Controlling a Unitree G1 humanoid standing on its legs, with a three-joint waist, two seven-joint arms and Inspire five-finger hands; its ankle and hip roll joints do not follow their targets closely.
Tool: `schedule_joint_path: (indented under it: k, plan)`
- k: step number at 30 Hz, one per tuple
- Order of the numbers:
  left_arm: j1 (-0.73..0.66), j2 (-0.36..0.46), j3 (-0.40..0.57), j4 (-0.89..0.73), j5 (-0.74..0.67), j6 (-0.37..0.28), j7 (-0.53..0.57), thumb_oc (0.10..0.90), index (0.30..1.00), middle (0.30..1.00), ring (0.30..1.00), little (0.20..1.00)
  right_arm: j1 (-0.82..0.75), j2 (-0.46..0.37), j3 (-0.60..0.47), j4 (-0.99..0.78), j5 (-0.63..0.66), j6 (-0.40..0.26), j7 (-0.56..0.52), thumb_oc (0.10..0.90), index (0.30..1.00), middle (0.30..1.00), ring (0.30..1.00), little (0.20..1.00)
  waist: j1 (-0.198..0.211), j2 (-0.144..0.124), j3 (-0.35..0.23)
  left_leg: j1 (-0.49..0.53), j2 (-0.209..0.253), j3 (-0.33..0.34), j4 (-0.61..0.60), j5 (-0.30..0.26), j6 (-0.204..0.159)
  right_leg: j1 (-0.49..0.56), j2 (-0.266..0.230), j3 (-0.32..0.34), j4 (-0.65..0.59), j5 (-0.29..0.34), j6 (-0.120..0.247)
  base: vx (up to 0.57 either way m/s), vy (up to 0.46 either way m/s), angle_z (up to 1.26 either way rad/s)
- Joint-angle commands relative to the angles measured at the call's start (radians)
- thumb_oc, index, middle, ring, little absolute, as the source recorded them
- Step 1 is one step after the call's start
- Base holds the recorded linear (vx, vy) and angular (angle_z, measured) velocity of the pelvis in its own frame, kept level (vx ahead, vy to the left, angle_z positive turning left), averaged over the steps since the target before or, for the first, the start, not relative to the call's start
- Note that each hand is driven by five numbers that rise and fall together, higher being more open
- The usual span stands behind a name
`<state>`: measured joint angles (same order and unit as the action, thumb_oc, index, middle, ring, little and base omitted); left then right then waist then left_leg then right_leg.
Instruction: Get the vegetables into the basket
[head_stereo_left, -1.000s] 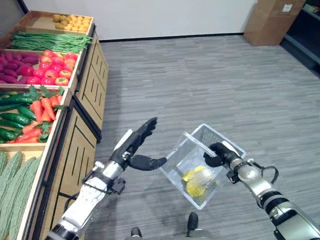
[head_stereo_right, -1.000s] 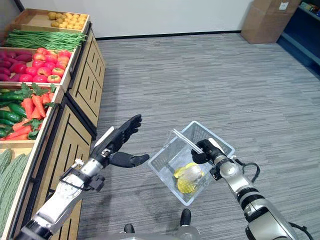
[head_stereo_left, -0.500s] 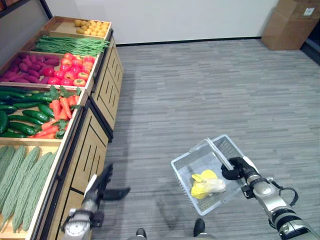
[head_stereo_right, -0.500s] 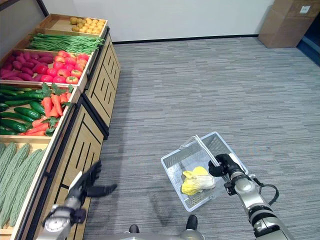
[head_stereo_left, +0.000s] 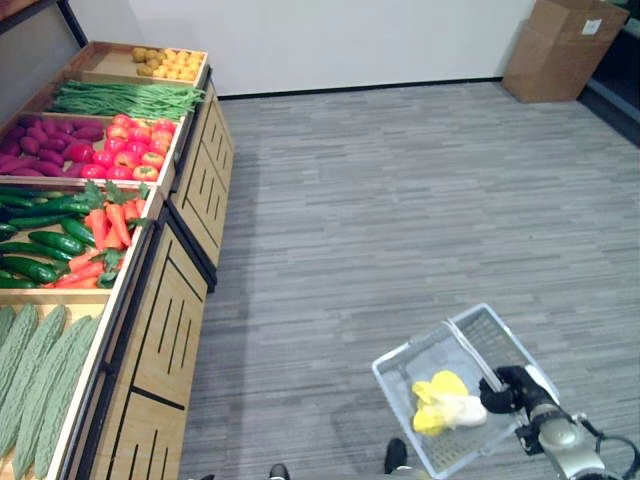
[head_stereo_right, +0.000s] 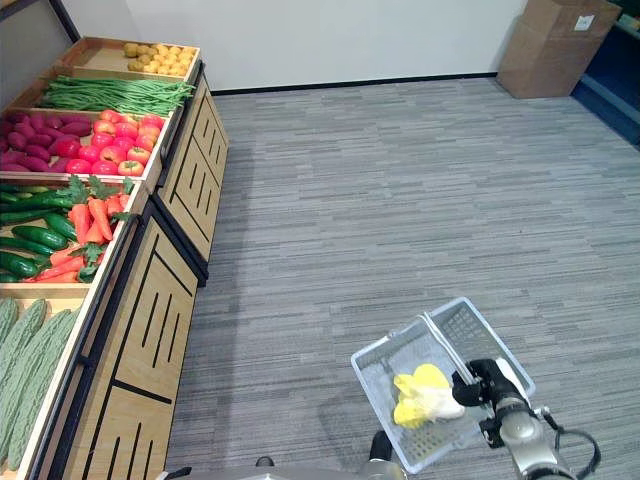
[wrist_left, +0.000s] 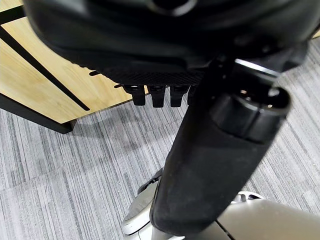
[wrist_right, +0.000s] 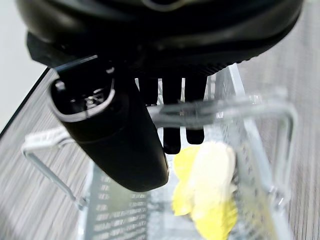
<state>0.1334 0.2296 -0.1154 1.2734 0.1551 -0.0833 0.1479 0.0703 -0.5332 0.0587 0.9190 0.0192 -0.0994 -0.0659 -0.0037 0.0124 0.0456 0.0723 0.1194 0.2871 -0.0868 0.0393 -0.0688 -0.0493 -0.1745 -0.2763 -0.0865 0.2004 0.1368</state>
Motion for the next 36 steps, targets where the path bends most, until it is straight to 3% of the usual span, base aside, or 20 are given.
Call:
schedule_joint_path:
  k: [1, 6, 7, 20, 31, 36]
  plan:
    - [-0.029, 0.02, 0.024, 0.022, -0.025, -0.016, 0.014, 0.9, 1.0, 1.0, 1.0, 1.0, -0.104, -0.023, -0.048, -0.039, 0.072, -0.105, -0.058, 0.4, 0.3, 0.3, 0.3, 0.3, 0.0, -0.073, -0.02, -0.012, 0.043, -0.053, 0.0, 0.04, -0.06, 0.034, -0.075, 0.046, 0.001, -0.013, 0.075, 0.0, 0.0, 0.0]
    - [-0.027, 0.004, 0.018, 0.026, -0.049, -0.017, 0.015, 0.9, 1.0, 1.0, 1.0, 1.0, -0.075, 0.01, -0.061, 0.023, 0.1, -0.107, -0.064, 0.4, 0.3, 0.3, 0.3, 0.3, -0.008, -0.072, -0.018, -0.013, 0.043, -0.051, 0.0, 0.041, -0.06, 0.031, -0.074, 0.046, -0.001, -0.012, 0.076, 0.0, 0.0, 0.0]
    - [-0.093, 0.04, -0.012, -0.029, -0.133, -0.03, -0.053, 0.9, 1.0, 1.0, 1.0, 1.0, -0.068, 0.093, -0.035, 0.015, 0.185, -0.075, -0.027, 0.4, 0.3, 0.3, 0.3, 0.3, 0.009, -0.089, 0.037, -0.042, 0.06, -0.075, 0.002, 0.053, -0.038, 0.067, 0.023, 0.108, 0.007, -0.109, 0.032, 0.0, -0.006, -0.04]
    - [-0.089, 0.022, -0.022, -0.008, -0.128, -0.035, -0.049, 0.9, 1.0, 1.0, 1.0, 1.0, -0.079, 0.089, -0.033, 0.101, 0.185, -0.075, -0.021, 0.4, 0.3, 0.3, 0.3, 0.3, 0.005, -0.082, 0.02, -0.021, 0.054, -0.064, 0.0, 0.037, -0.041, 0.074, 0.005, 0.102, -0.001, -0.094, 0.041, 0.01, 0.015, -0.03]
    - [-0.088, 0.021, -0.025, 0.004, -0.124, -0.033, -0.038, 0.9, 1.0, 1.0, 1.0, 1.0, -0.099, 0.051, -0.066, 0.198, 0.112, -0.07, -0.093, 0.4, 0.3, 0.3, 0.3, 0.3, 0.005, -0.075, 0.022, 0.003, 0.048, -0.066, 0.0, 0.026, -0.039, 0.091, 0.005, 0.11, -0.001, -0.1, 0.036, 0.02, 0.003, 0.0]
    - [-0.106, 0.034, -0.02, -0.022, -0.142, -0.031, -0.008, 0.9, 1.0, 1.0, 1.0, 1.0, -0.117, 0.041, -0.065, 0.205, 0.098, -0.063, -0.113, 0.4, 0.3, 0.3, 0.3, 0.3, 0.007, -0.06, 0.059, -0.015, 0.074, -0.083, 0.019, 0.035, -0.038, 0.026, 0.018, 0.115, 0.152, -0.173, 0.016, -0.02, -0.057, 0.01]
